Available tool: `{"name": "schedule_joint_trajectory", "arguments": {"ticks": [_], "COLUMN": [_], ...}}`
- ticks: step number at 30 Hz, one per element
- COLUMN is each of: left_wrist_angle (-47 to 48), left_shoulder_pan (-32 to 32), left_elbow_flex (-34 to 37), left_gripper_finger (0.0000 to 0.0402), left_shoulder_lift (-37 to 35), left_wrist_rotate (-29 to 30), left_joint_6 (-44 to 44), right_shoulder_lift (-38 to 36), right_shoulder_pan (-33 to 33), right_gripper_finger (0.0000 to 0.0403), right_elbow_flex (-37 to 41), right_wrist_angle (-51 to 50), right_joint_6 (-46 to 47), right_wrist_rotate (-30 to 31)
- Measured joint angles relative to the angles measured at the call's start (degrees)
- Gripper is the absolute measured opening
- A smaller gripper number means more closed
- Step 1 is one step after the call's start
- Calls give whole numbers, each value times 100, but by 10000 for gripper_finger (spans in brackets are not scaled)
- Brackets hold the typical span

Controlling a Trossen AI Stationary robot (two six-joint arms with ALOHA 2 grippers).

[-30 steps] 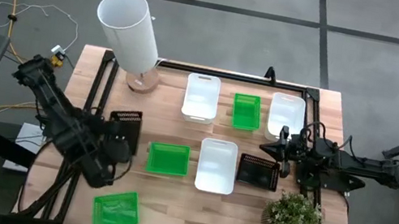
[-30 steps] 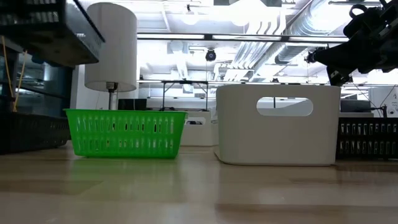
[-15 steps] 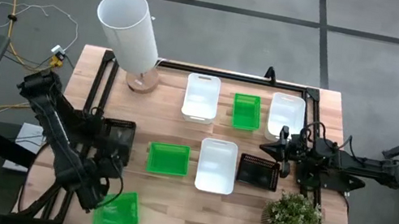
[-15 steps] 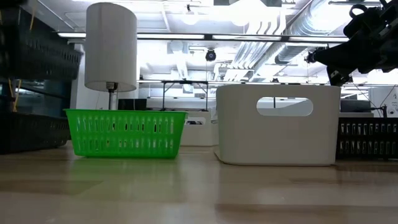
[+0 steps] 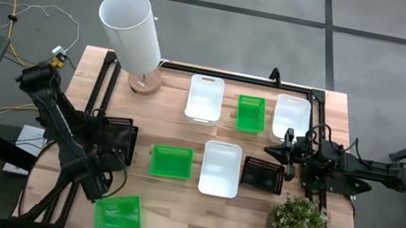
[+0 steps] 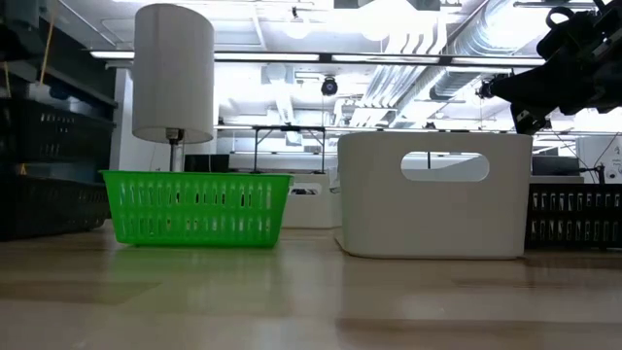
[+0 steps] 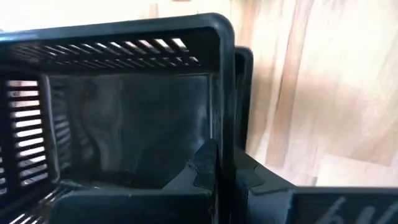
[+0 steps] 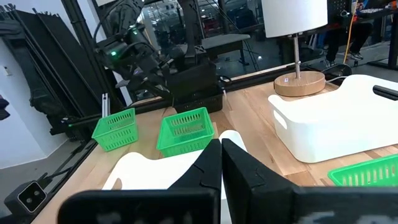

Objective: Stack baskets by color
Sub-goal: Stack the top black bin on the middle left black bin

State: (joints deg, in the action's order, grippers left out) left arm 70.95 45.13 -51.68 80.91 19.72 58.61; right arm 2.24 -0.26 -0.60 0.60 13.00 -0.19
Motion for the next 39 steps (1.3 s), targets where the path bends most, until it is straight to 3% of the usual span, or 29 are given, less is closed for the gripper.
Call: {"name": "schedule_joint_trajectory", "arguments": {"ticks": [10,33,39], "left_wrist_angle": [-519,-963,-956], "left_shoulder_pan": [-285,-285,-285], "left_elbow_flex": [363,363,363], "left_gripper_finger": [0,0,35], "left_shoulder_lift": [-116,-114,-112], "left_wrist_rotate": [-160,-242,-274], "left_joint_6": [-328,-935,-936], "right_shoulder_lift": [0,0,0], "right_shoulder_pan": [-1,-1,0], "right_gripper_finger": [0,0,0], "right_elbow_flex": [0,0,0], "right_wrist_angle": [-2,-4,-4], "right_joint_6": [0,0,1], "right_wrist_rotate": [0,0,0]}}
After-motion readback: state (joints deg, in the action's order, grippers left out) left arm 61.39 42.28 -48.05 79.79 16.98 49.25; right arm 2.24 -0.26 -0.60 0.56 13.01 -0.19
